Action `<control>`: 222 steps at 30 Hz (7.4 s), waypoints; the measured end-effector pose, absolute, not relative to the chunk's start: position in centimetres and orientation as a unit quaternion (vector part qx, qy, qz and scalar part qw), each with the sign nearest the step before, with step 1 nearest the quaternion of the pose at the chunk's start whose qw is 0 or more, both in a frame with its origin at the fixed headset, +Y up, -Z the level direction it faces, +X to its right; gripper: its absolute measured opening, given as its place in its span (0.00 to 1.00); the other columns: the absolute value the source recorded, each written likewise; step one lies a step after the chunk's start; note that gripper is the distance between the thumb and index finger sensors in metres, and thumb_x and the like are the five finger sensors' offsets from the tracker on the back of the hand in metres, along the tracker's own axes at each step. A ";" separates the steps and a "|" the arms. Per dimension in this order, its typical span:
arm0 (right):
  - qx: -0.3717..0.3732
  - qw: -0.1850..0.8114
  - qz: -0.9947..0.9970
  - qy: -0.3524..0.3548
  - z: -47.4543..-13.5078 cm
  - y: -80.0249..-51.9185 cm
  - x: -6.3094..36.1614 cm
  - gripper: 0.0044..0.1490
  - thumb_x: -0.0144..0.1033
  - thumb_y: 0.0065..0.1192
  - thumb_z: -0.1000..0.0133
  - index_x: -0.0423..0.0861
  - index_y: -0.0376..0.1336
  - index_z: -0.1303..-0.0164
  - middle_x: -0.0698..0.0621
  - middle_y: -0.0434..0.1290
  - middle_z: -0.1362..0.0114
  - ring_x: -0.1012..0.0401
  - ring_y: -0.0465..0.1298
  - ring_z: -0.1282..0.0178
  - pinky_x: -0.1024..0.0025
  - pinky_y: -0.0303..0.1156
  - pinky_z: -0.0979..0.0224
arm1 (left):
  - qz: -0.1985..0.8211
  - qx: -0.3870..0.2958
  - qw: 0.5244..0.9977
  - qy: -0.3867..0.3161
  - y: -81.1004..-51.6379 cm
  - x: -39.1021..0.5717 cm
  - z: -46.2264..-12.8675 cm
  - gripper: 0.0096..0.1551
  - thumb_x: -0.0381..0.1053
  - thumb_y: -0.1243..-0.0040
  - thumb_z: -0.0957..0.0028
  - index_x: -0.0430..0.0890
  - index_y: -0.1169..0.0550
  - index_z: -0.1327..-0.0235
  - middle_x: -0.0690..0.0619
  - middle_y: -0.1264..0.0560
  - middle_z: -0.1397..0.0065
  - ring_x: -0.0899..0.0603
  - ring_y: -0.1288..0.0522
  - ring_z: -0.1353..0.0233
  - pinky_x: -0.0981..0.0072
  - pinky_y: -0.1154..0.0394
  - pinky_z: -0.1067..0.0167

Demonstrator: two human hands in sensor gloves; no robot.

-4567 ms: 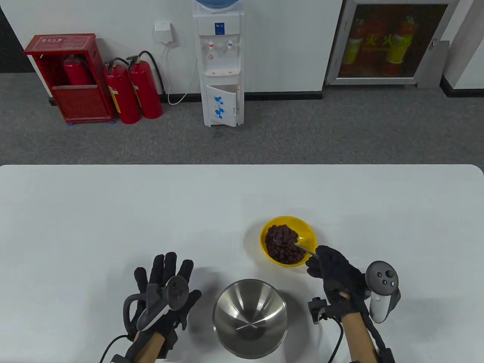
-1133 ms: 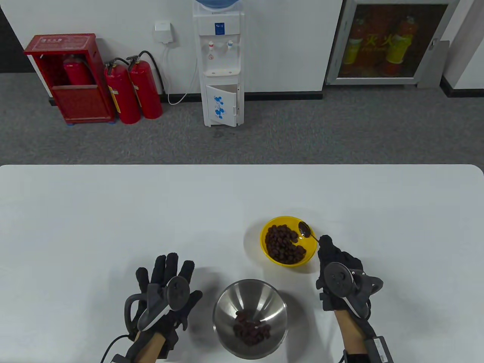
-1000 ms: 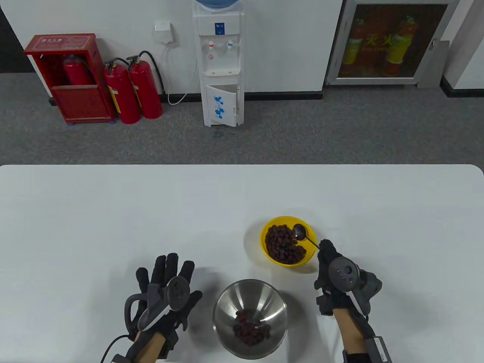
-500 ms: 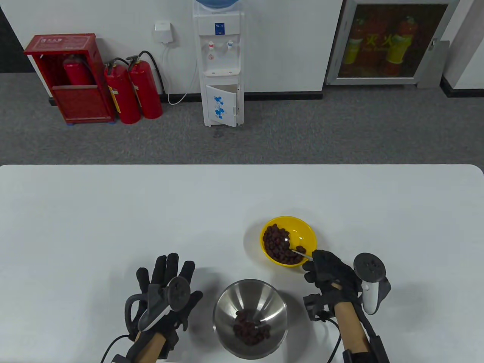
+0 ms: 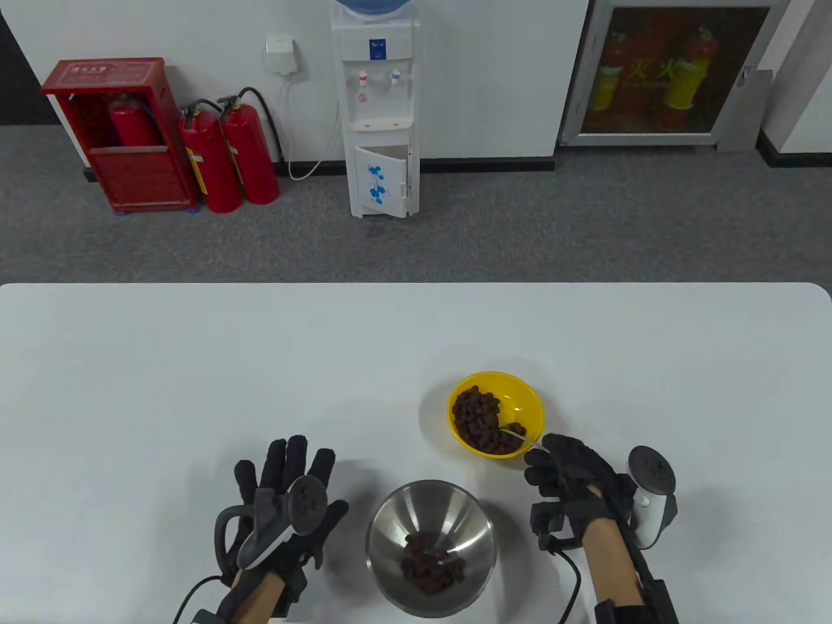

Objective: Scoop dry cranberries into mixing bowl using steel spoon

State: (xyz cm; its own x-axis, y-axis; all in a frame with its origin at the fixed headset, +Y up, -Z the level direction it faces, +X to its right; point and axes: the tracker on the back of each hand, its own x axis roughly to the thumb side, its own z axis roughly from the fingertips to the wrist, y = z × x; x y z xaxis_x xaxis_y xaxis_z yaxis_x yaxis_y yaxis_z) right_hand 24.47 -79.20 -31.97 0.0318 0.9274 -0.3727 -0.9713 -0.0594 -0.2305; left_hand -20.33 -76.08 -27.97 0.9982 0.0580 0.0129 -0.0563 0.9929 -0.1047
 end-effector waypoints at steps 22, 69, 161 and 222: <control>-0.173 0.658 0.732 -0.033 -31.3 -76.7 25.6 0.26 0.41 0.62 0.44 0.41 0.69 0.40 0.50 0.82 0.45 0.58 0.86 0.54 0.56 0.78 0.50 | 0.027 -0.052 0.998 -0.009 -76.1 -20.3 -27.9 0.47 0.78 0.54 0.56 0.72 0.55 0.24 0.58 0.66 0.13 0.42 0.67 0.12 0.27 0.71 0.28; 0.072 0.652 0.754 -0.029 -26.4 -70.5 20.9 0.24 0.41 0.66 0.46 0.42 0.74 0.46 0.50 0.85 0.52 0.58 0.87 0.65 0.61 0.79 0.64 | 0.029 -0.052 0.998 -0.009 -76.1 -20.3 -27.9 0.47 0.78 0.54 0.56 0.71 0.55 0.24 0.58 0.66 0.13 0.42 0.67 0.12 0.26 0.71 0.28; -0.214 0.362 0.906 -0.054 -31.3 -72.8 20.5 0.27 0.43 0.65 0.45 0.37 0.72 0.45 0.50 0.86 0.52 0.58 0.89 0.62 0.60 0.81 0.61 | 0.039 -0.045 0.998 -0.031 -75.6 -19.5 -27.6 0.47 0.78 0.54 0.56 0.71 0.55 0.24 0.58 0.65 0.13 0.42 0.66 0.12 0.26 0.71 0.28; -0.189 0.665 0.722 -0.013 -30.0 -77.7 24.0 0.28 0.40 0.60 0.43 0.36 0.66 0.38 0.49 0.81 0.44 0.56 0.86 0.52 0.57 0.78 0.52 | 0.030 -0.061 0.997 -0.024 -75.8 -19.7 -27.7 0.47 0.78 0.54 0.56 0.71 0.55 0.24 0.57 0.65 0.13 0.42 0.66 0.12 0.26 0.71 0.28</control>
